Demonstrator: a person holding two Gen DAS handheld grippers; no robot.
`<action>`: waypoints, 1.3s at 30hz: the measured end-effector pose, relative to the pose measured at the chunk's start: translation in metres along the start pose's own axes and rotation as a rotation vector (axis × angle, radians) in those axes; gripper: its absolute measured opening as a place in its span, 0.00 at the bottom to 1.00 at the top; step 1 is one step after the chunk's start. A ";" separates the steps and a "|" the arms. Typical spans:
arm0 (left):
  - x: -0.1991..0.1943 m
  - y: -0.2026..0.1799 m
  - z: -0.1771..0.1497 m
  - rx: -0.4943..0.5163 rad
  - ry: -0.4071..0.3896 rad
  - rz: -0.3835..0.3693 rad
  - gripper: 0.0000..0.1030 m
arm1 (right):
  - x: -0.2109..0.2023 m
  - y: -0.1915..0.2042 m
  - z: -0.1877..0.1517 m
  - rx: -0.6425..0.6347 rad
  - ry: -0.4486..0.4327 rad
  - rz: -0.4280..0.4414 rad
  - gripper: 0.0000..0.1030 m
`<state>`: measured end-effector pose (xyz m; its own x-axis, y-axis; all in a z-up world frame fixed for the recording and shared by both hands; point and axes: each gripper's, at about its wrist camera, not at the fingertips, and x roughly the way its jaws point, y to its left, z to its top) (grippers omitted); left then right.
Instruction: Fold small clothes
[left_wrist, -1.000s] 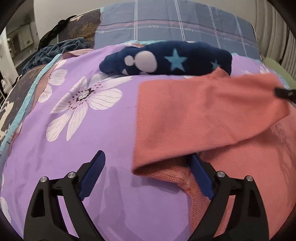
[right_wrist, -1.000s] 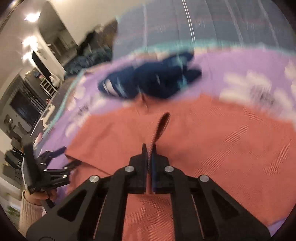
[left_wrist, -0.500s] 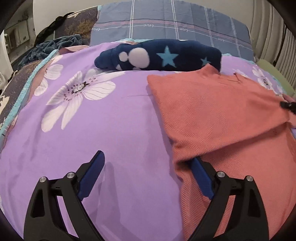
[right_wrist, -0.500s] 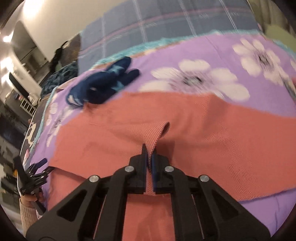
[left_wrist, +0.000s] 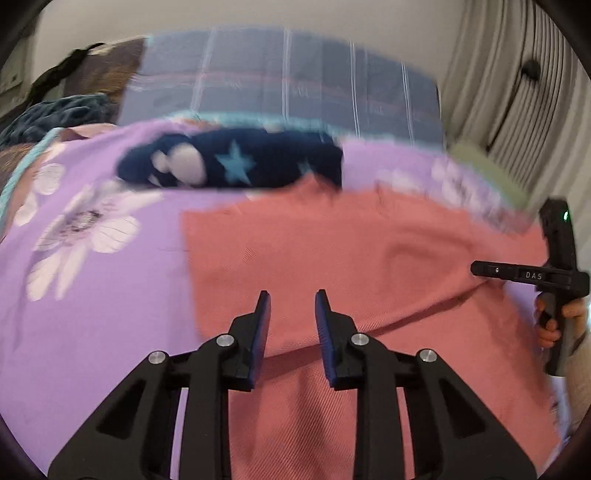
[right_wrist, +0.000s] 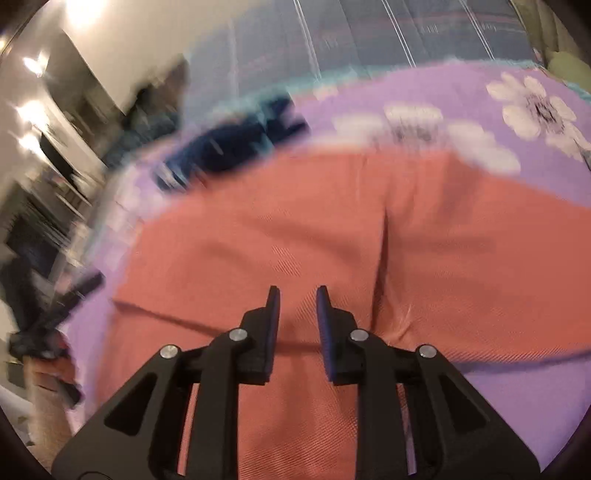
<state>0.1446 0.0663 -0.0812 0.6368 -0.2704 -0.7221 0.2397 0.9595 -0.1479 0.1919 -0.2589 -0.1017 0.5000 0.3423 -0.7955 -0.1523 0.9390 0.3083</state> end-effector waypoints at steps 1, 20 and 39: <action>0.023 -0.008 -0.006 0.034 0.065 0.047 0.29 | 0.010 -0.001 -0.003 0.001 0.013 -0.023 0.20; 0.041 -0.027 -0.019 0.130 0.054 0.230 0.48 | -0.200 -0.146 -0.031 0.341 -0.430 -0.262 0.36; 0.039 -0.022 -0.020 0.107 0.042 0.211 0.50 | -0.220 -0.252 -0.033 0.865 -0.566 -0.228 0.07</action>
<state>0.1493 0.0357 -0.1196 0.6507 -0.0596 -0.7570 0.1826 0.9799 0.0798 0.0918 -0.5696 -0.0212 0.7989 -0.1134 -0.5906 0.5426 0.5597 0.6264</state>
